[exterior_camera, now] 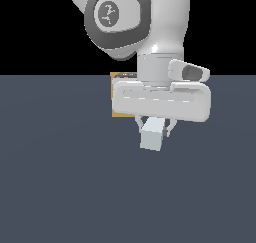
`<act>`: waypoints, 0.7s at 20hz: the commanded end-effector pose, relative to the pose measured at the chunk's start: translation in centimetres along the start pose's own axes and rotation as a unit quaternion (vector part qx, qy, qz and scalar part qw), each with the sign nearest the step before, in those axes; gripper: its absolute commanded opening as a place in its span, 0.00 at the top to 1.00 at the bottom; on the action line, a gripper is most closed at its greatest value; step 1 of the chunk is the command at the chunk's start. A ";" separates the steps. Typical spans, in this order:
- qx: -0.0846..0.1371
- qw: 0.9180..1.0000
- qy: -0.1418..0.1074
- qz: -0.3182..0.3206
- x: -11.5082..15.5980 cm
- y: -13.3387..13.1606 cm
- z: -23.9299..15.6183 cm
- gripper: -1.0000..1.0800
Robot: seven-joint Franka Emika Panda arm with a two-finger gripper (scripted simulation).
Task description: Insert the peg into the horizontal hole in a box.
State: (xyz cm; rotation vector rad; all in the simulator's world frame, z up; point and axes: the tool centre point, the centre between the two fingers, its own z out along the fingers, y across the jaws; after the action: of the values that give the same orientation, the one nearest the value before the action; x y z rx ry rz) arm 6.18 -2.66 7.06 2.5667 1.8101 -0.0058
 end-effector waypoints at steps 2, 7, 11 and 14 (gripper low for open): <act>-0.002 0.998 0.000 -0.066 4.4 -0.2 -1.5 1.00; -0.002 0.989 0.001 -0.148 9.8 -1.6 -3.0 1.00; -0.001 0.981 0.001 -0.195 12.8 -2.8 -3.9 1.00; -0.001 0.977 0.001 -0.214 13.9 -3.4 -4.2 1.00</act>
State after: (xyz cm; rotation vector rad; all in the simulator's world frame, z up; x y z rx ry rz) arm 7.64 11.06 10.87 2.1437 2.2989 -0.0033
